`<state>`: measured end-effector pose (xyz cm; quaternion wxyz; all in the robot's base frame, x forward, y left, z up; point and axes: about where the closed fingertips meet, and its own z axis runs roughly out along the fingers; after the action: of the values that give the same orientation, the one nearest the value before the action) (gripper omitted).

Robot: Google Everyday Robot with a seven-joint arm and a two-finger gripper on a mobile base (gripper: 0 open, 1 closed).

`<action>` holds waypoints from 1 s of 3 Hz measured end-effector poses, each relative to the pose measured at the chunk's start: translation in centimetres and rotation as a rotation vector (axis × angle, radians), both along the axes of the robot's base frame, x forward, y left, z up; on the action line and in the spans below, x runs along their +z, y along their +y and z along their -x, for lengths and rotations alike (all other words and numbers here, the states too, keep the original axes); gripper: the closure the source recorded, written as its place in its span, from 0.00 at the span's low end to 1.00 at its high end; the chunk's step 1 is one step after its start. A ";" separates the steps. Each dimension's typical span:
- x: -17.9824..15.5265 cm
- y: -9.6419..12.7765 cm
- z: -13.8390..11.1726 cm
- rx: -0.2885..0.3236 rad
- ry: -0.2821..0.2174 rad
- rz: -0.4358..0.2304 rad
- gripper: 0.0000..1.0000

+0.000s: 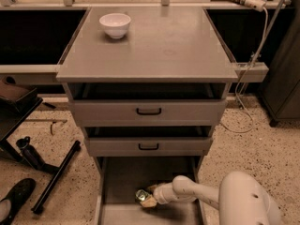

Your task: Pick green can from bottom drawer and place on counter

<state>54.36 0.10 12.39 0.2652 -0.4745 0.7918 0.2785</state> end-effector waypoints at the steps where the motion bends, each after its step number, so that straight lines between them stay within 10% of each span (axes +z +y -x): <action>1: 2.5 -1.1 1.0 -0.025 -0.014 -0.020 0.88; 3: 16.6 -3.6 4.9 -0.064 -0.154 -0.216 1.00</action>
Offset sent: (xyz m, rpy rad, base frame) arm -0.0625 -0.0864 0.1941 0.2678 -0.1832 -0.1852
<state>49.46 -3.46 29.04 0.3834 -0.4379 0.7492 0.3161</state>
